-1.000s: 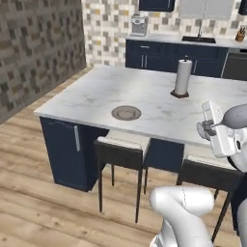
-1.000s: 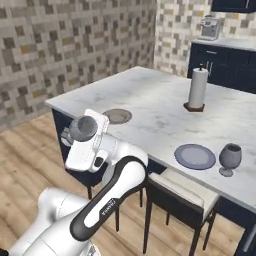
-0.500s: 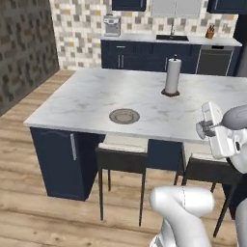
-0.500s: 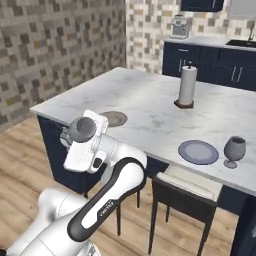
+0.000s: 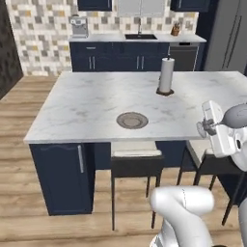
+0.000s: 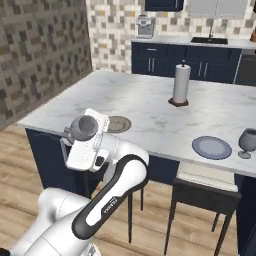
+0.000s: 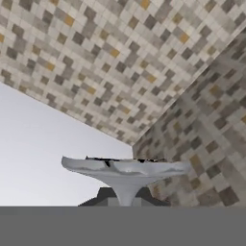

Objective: Retrieve the wine glasses from the counter and place one next to each plate.

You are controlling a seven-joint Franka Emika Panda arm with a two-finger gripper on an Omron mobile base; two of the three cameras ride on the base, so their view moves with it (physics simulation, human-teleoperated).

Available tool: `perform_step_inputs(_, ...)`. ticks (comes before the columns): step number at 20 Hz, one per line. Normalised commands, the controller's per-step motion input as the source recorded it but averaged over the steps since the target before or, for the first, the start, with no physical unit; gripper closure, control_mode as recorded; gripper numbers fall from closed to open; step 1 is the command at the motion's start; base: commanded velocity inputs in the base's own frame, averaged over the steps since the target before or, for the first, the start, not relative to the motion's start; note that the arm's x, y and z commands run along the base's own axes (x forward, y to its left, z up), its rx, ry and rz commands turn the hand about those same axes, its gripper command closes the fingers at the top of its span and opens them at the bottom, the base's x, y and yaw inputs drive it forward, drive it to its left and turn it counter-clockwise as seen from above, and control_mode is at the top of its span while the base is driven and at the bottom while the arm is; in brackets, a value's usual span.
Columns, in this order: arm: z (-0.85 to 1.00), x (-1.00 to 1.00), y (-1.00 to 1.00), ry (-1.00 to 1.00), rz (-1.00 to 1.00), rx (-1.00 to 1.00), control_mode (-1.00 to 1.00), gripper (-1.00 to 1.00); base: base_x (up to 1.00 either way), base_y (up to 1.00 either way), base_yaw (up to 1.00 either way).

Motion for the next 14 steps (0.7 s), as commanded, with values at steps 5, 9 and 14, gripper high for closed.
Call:
perform_step_inputs(5,0.00,0.00,0.00,0.00,0.00,0.00,1.00,1.00,0.30,0.21,-0.31)
perform_step_inputs(9,0.00,0.00,0.00,0.00,0.00,0.00,1.00,1.00,0.79,0.47,-0.25)
perform_step_inputs(14,0.00,0.00,0.00,0.00,0.00,0.00,1.00,1.00,0.93,0.64,-0.21)
